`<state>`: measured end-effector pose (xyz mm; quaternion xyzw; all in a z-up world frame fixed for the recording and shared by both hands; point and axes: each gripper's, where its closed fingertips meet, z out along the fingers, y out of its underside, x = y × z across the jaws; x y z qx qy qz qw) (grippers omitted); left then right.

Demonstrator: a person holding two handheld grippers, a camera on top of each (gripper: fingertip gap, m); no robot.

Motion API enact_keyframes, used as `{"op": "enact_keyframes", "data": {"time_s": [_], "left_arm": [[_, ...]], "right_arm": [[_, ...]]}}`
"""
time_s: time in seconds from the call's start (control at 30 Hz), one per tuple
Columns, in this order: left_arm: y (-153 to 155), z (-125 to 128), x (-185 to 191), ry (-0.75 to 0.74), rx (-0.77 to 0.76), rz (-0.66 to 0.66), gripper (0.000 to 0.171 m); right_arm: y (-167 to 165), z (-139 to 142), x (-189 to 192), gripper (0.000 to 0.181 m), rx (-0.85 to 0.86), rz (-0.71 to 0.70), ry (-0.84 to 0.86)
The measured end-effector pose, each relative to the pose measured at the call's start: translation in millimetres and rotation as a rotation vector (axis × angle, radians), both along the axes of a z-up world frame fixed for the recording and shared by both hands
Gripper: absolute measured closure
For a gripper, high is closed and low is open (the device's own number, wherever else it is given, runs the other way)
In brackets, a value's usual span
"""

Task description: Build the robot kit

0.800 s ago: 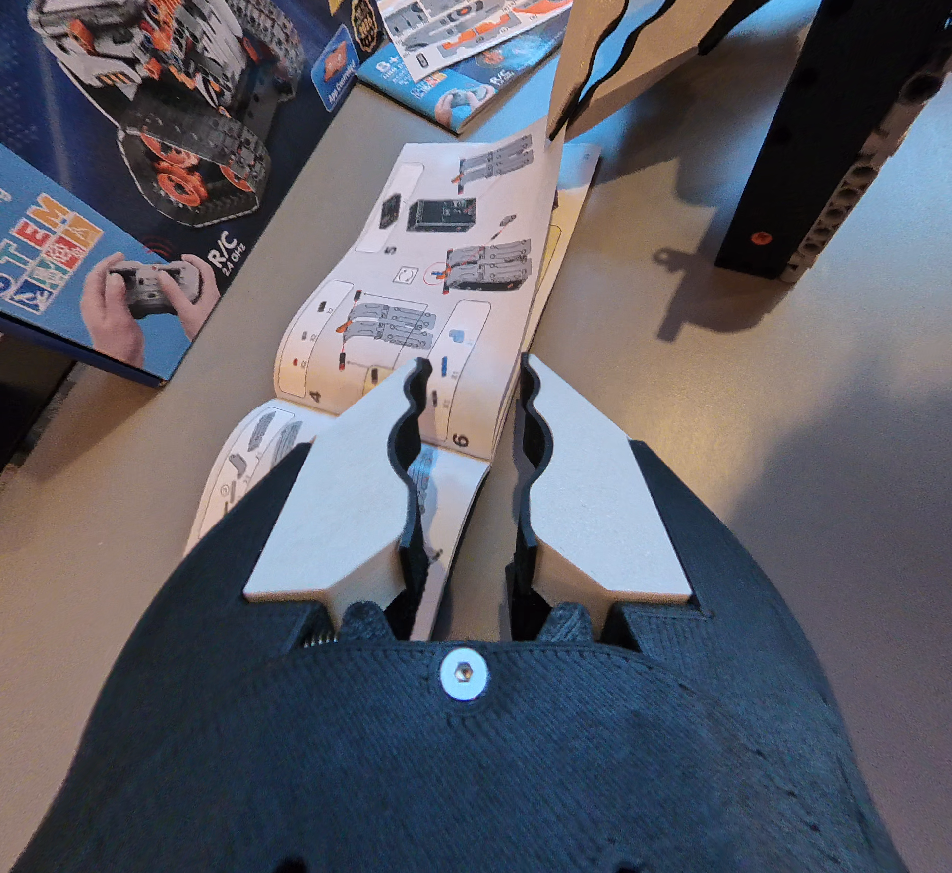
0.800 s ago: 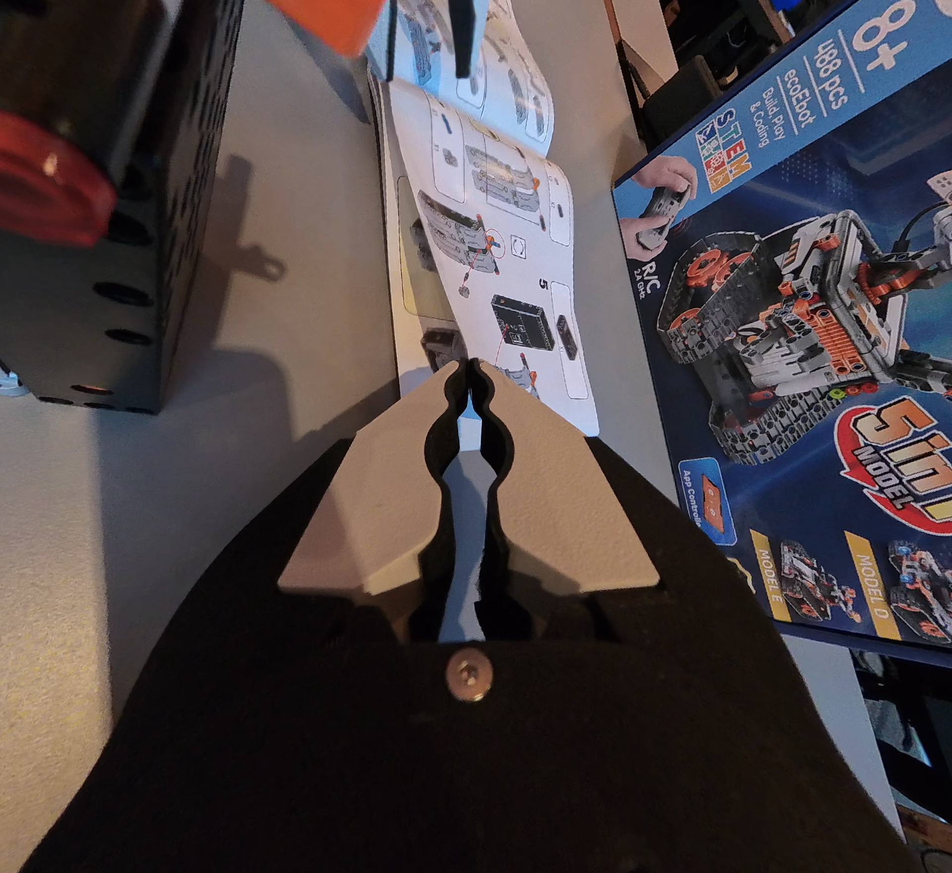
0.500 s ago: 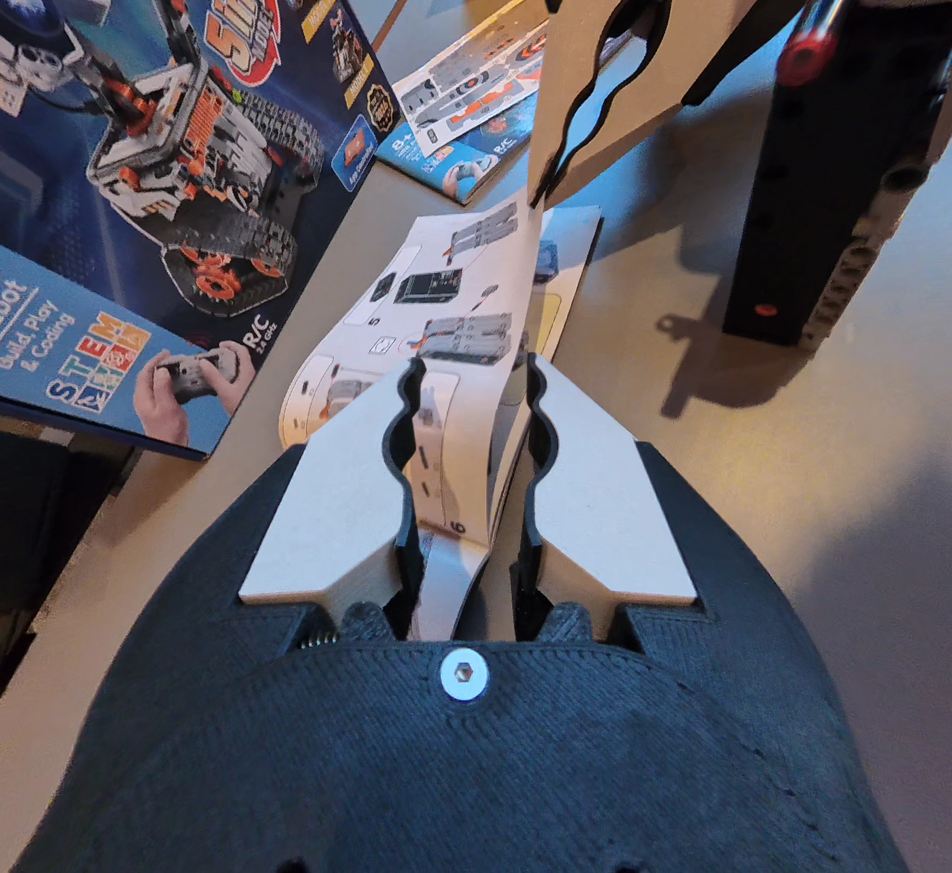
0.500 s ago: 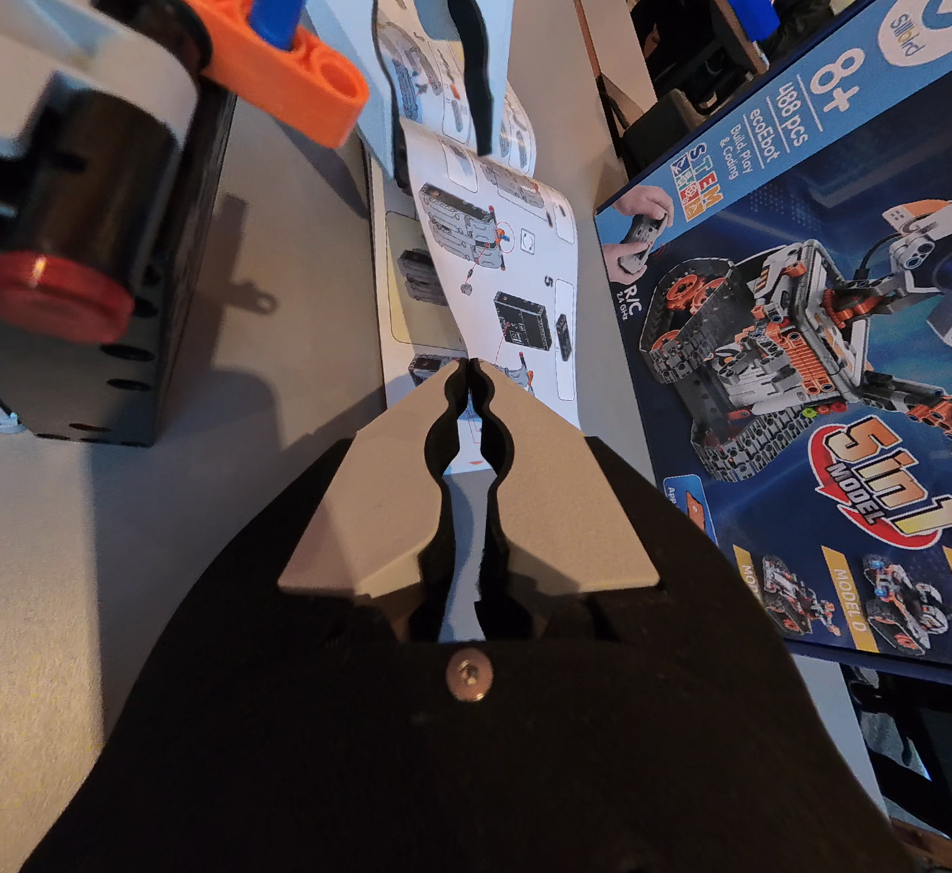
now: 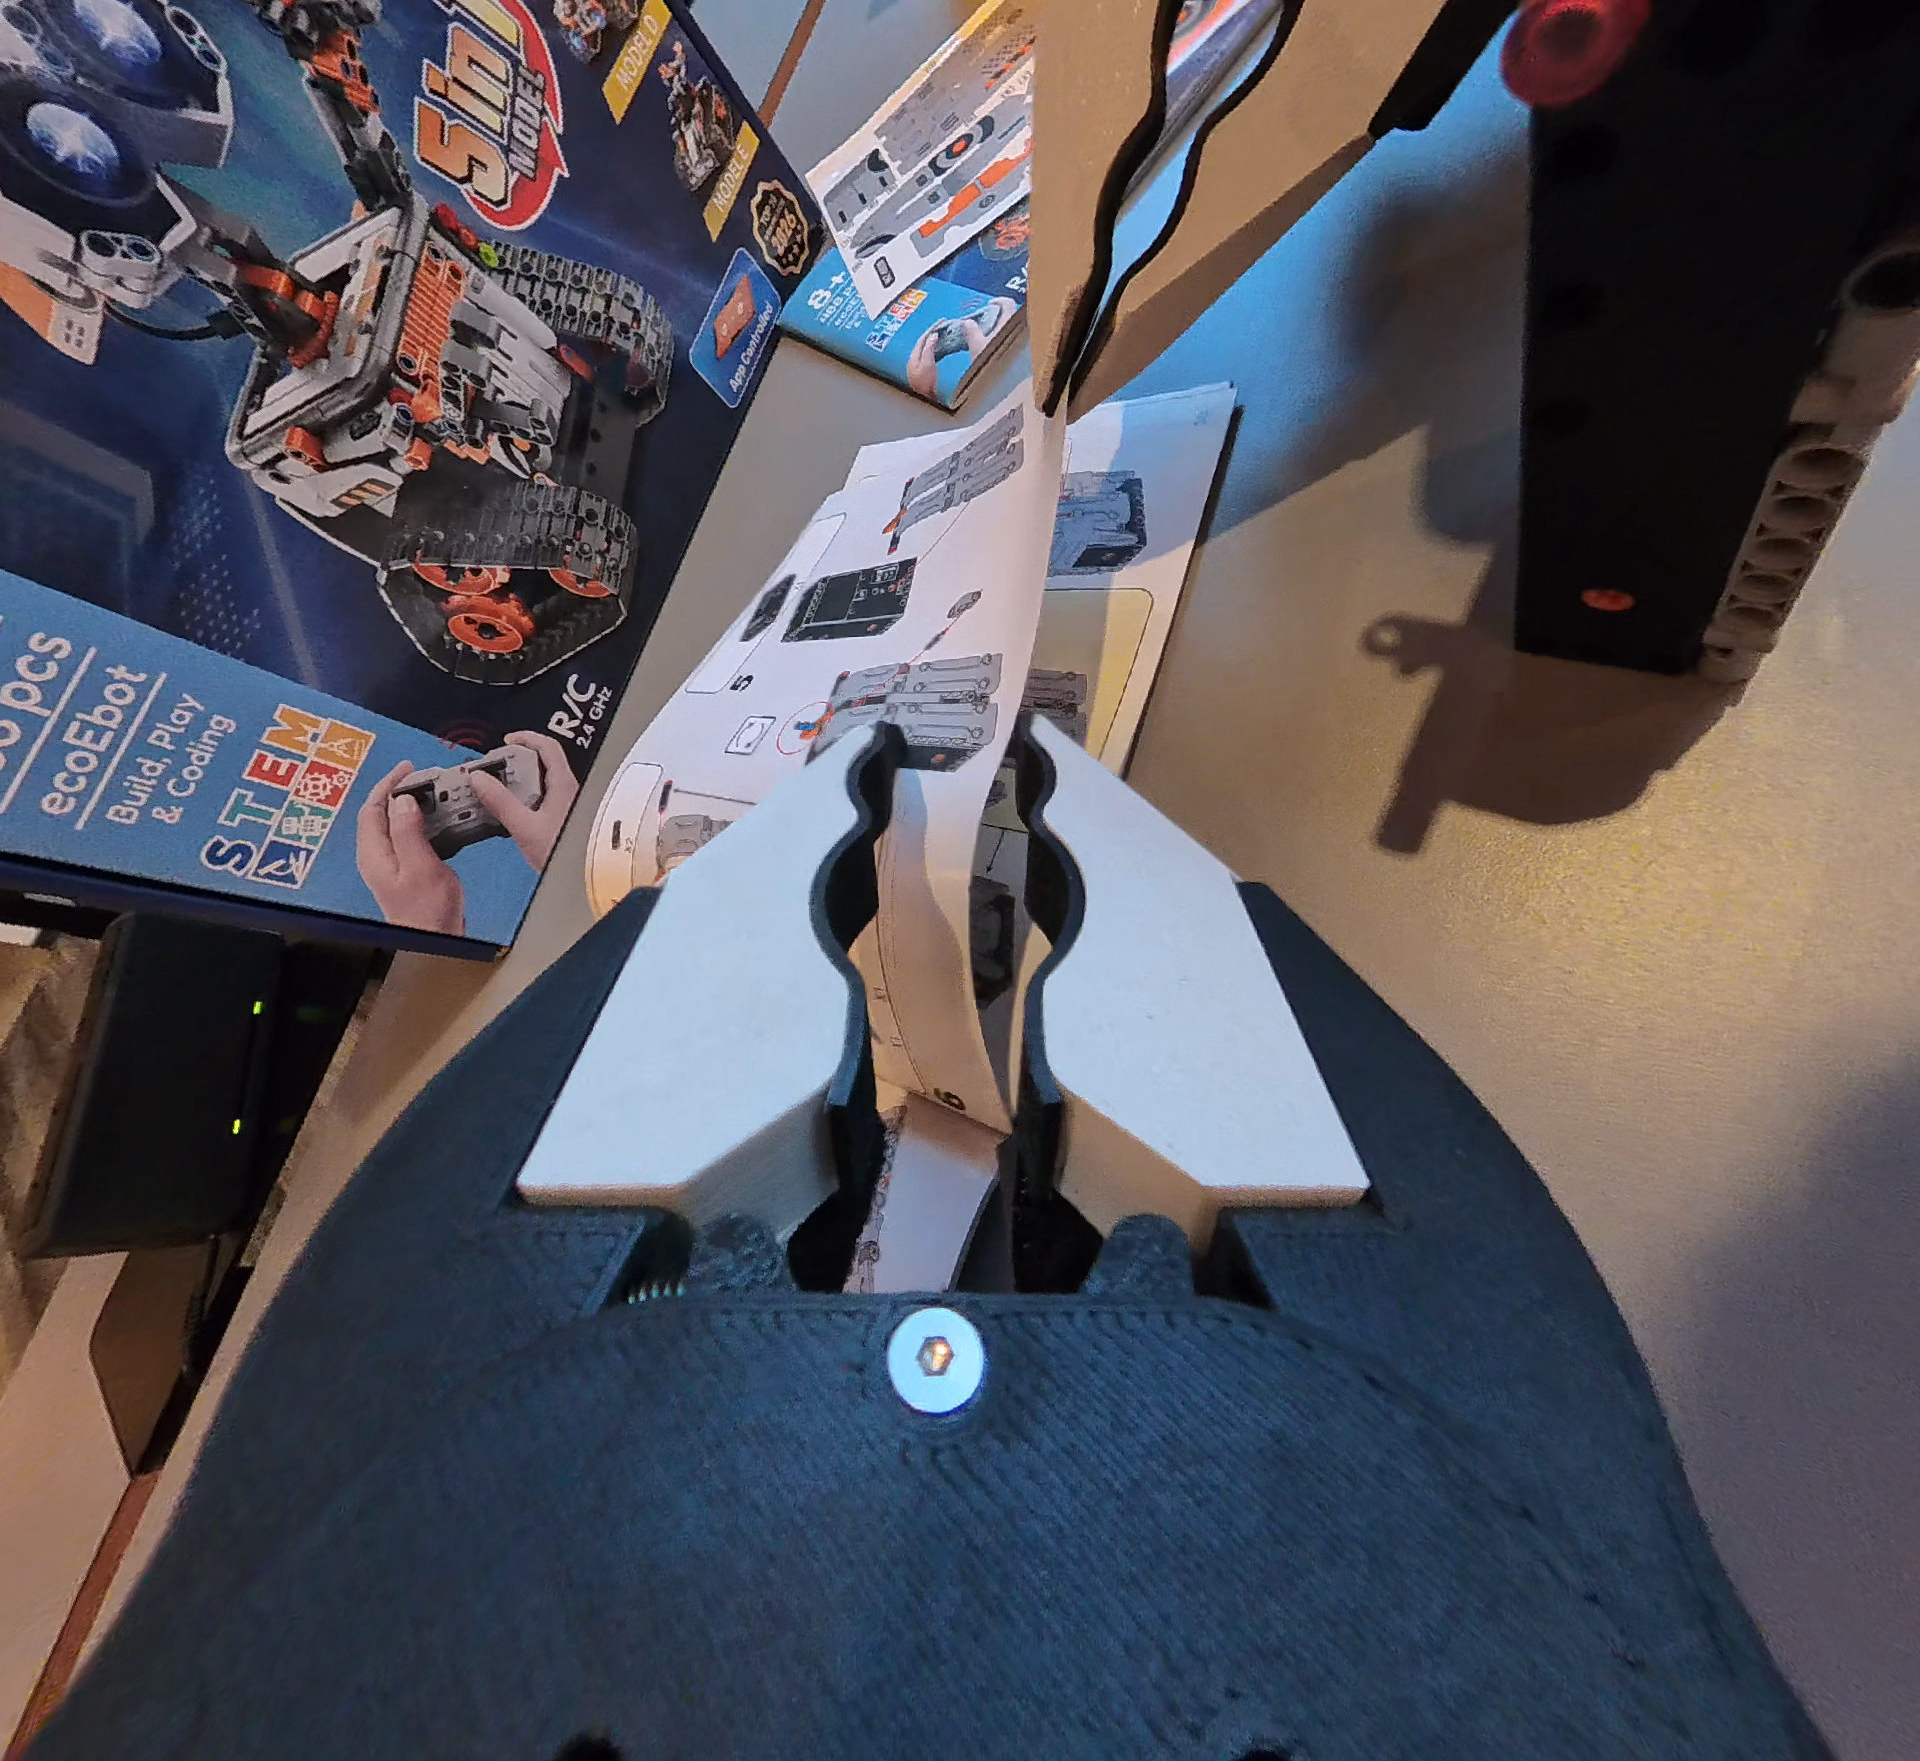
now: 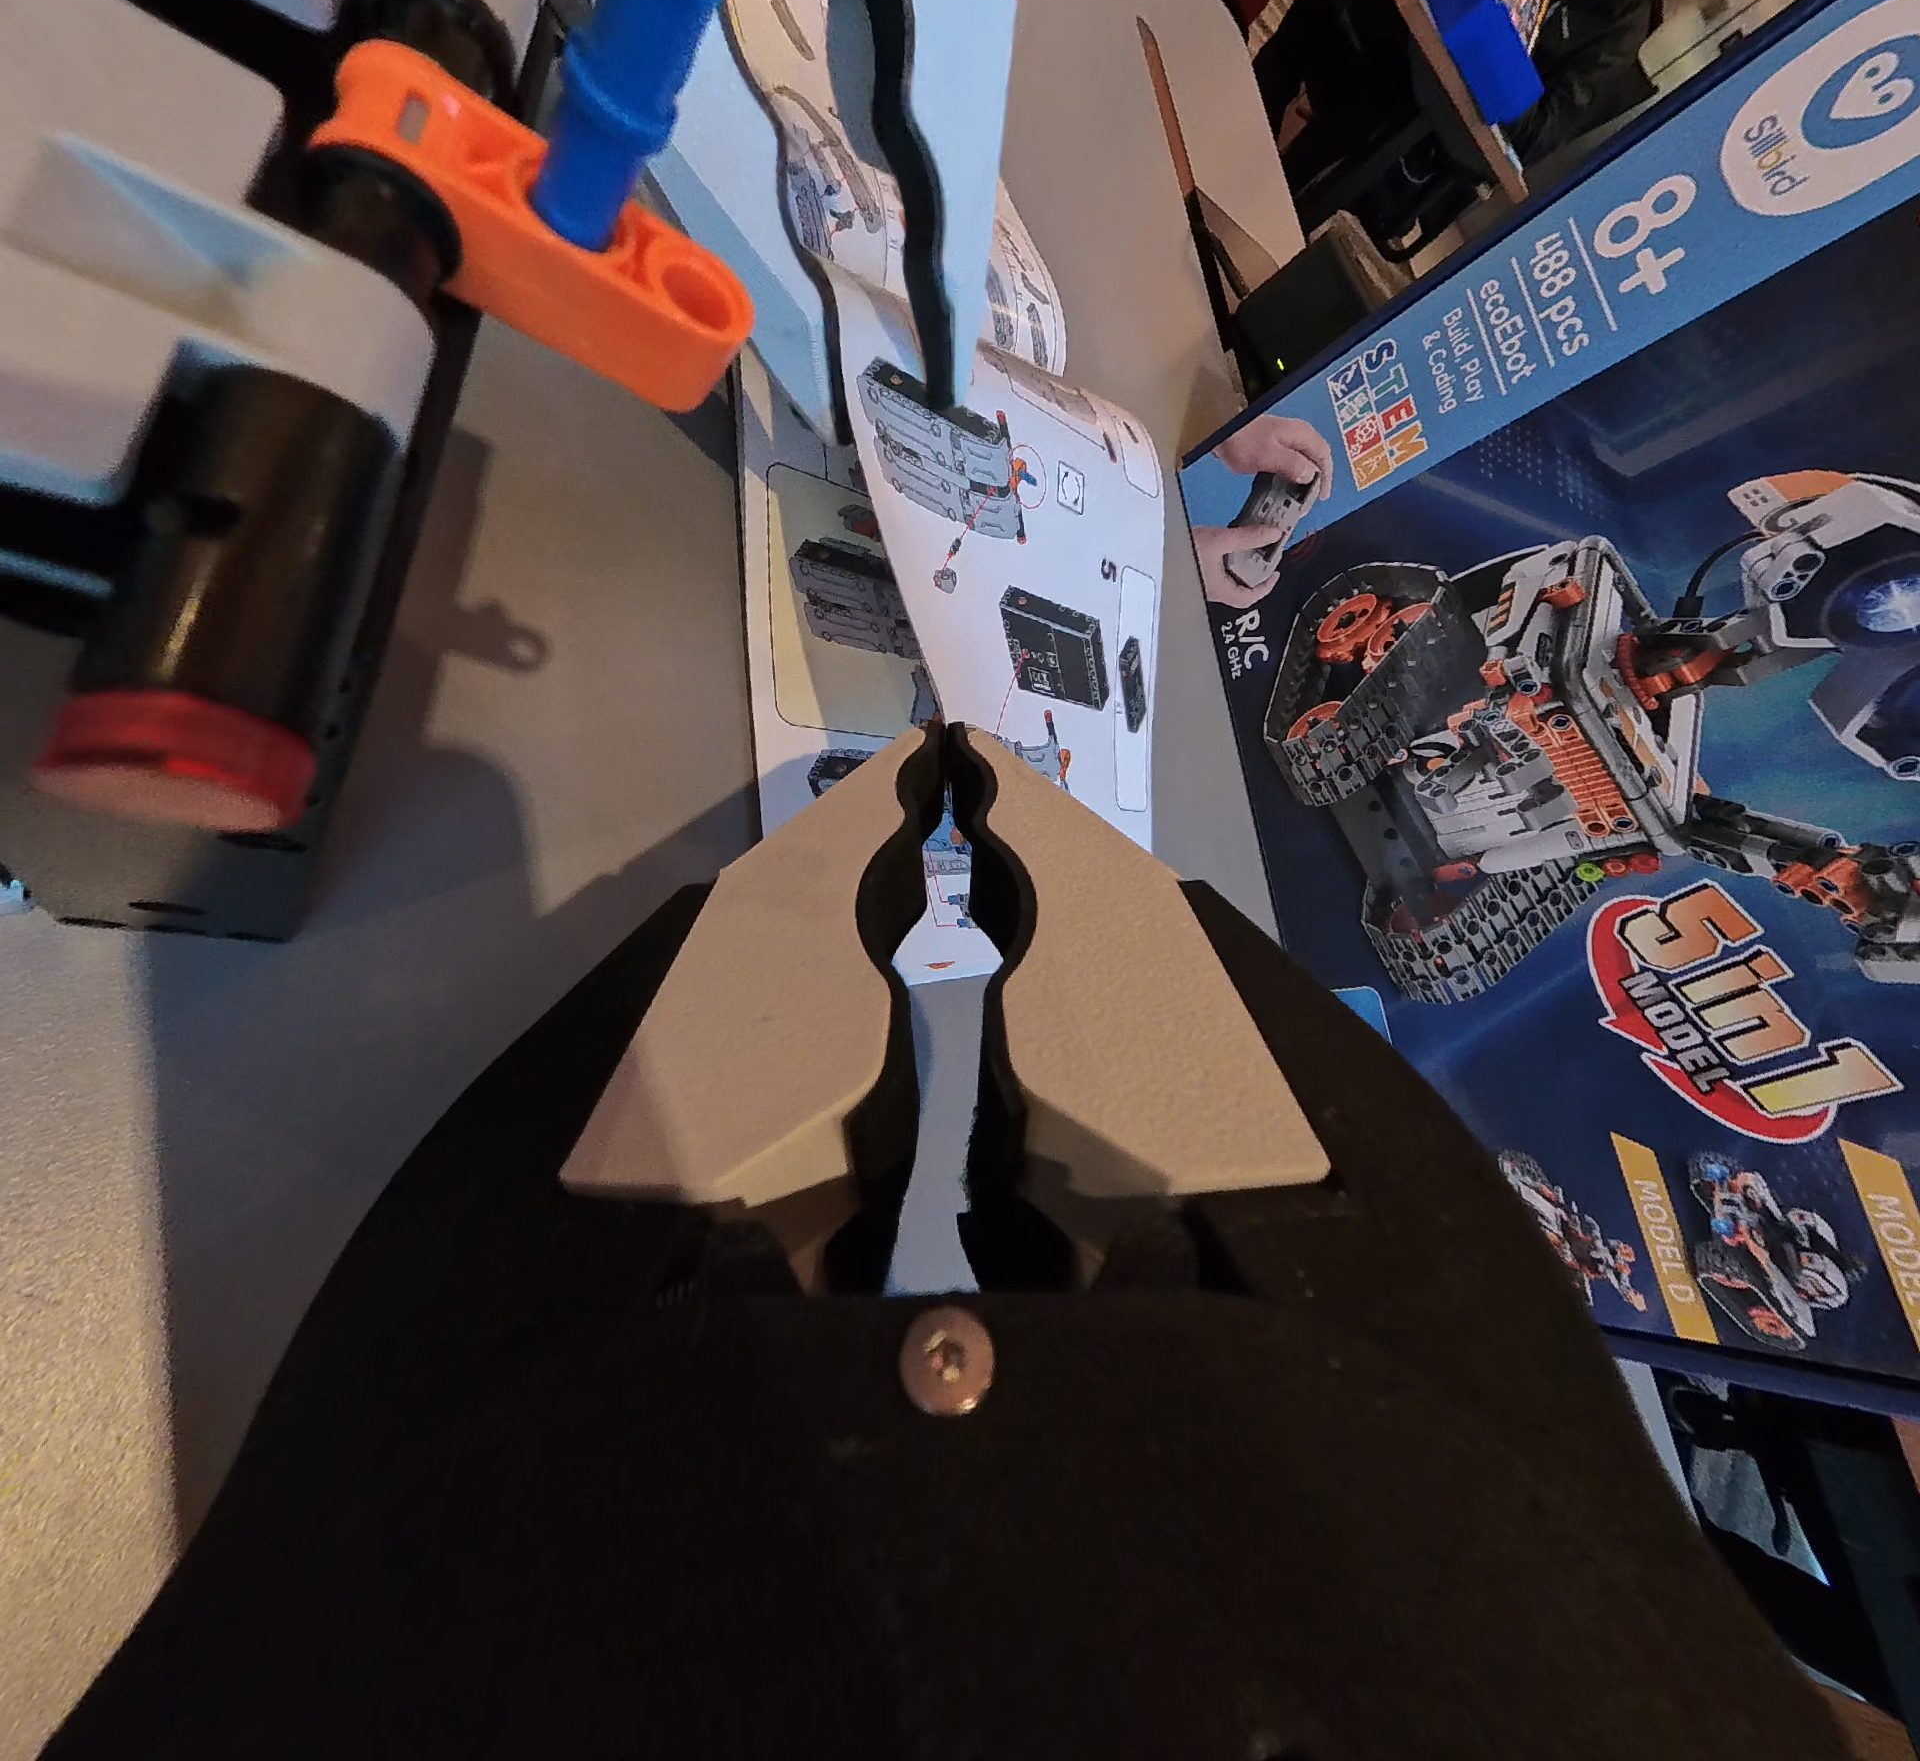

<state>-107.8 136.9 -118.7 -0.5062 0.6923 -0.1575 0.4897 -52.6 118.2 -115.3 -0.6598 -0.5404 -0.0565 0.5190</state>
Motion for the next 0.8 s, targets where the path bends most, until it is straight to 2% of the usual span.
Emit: {"op": "enact_keyframes", "data": {"time_s": [0.33, 0.47, 0.53, 0.63, 0.67, 0.8], "left_arm": [[-4, -3, -1, 0.026, 0.067, -0.027, 0.163], [-5, -5, 0, 0.014, 0.041, -0.031, 0.164], [-4, -2, 0, -0.002, 0.033, -0.029, 0.159], [1, 8, -1, -0.047, 0.019, 0.007, 0.125], [0, 11, -3, -0.061, 0.010, 0.004, 0.122], [-2, 19, -20, -0.087, -0.044, -0.024, 0.137]], "right_arm": [[-1, -2, 2, 0.181, -0.003, 0.000, -0.005], [-2, -3, 3, 0.181, -0.005, -0.002, -0.013], [-2, -3, 3, 0.181, -0.003, -0.001, -0.012], [-2, -3, 4, 0.181, -0.004, -0.003, -0.016], [-2, -4, 4, 0.181, -0.006, -0.003, -0.019], [-3, -7, 7, 0.181, -0.009, -0.004, -0.032]]}}
